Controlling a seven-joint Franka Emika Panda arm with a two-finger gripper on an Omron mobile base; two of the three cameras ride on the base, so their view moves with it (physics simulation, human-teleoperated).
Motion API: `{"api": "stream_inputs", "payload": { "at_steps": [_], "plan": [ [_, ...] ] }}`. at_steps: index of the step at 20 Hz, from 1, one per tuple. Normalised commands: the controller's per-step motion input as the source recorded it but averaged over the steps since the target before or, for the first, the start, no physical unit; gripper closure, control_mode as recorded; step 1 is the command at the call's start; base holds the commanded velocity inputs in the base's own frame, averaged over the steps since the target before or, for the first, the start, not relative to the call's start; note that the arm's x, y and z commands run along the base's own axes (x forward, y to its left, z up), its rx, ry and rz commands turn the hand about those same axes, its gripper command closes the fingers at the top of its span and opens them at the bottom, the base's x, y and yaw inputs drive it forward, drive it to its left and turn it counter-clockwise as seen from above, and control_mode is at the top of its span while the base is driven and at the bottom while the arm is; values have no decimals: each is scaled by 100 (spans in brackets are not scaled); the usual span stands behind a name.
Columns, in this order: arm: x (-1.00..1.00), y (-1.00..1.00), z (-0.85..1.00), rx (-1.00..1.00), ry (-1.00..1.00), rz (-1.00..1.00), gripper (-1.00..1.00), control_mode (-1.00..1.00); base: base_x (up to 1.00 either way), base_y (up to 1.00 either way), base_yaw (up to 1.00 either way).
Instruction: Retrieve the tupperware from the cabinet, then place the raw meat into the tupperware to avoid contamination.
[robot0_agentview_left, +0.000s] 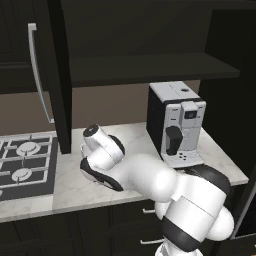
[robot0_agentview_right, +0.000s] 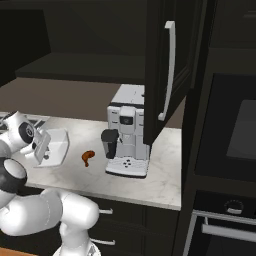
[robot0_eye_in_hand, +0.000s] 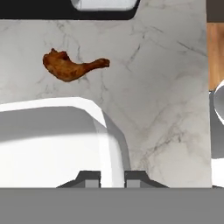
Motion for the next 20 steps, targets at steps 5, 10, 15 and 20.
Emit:
{"api": "stream_inputs", "payload": {
  "at_steps": [5,10,15,20],
  "plan": [
    [14,5,-36,6,-3,-1,100,-100,0,0,0],
    [4,0,-33,7,0,-1,100,-100,0,0,0],
    [0,1,-28,2,4,-2,100,-100,0,0,0],
    [0,1,-22,1,3,-2,100,-100,0,0,0]
  ]
}}
